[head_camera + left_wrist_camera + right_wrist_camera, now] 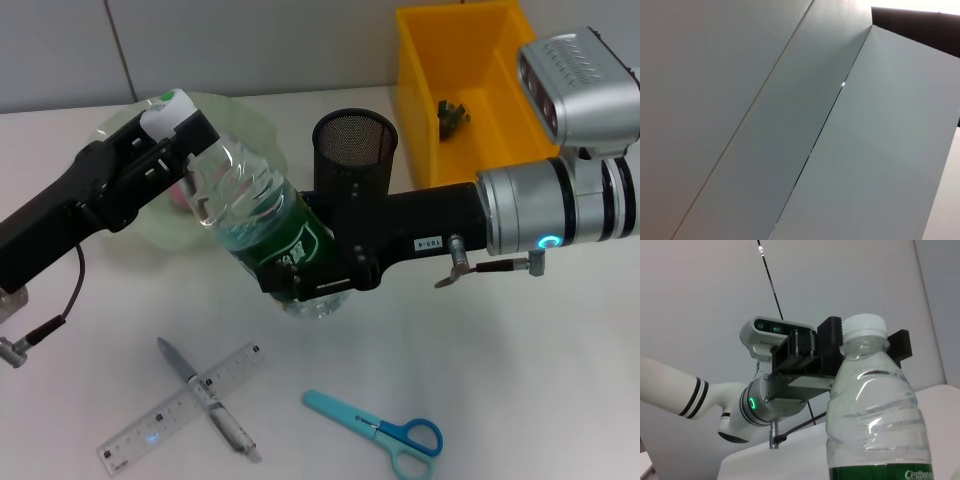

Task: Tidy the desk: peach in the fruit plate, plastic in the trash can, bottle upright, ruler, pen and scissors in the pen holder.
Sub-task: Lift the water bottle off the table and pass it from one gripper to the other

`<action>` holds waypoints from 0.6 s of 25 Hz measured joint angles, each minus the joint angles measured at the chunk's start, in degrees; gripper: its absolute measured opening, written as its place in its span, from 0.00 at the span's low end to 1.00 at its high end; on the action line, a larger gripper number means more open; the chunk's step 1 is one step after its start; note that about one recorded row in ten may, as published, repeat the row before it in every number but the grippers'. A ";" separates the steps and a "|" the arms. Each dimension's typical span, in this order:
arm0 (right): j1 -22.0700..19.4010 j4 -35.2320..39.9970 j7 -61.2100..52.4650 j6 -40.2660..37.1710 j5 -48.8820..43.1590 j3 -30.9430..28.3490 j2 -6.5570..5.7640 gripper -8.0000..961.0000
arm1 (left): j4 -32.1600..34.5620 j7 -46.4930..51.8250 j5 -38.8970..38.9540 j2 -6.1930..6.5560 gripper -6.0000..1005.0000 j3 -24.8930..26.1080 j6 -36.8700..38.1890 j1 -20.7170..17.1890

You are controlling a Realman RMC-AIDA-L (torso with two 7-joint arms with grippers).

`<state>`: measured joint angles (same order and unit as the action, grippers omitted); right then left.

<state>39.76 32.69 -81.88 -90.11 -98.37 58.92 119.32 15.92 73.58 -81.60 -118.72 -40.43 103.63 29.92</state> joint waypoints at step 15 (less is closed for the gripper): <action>-0.21 0.00 0.13 -0.55 -0.21 -0.04 -0.06 0.80 | -0.29 -1.37 -0.06 0.07 0.66 -1.32 -1.35 -0.45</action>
<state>39.55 32.69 -81.75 -90.66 -98.57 58.88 119.26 15.63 72.21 -81.66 -118.65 -41.75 102.27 29.47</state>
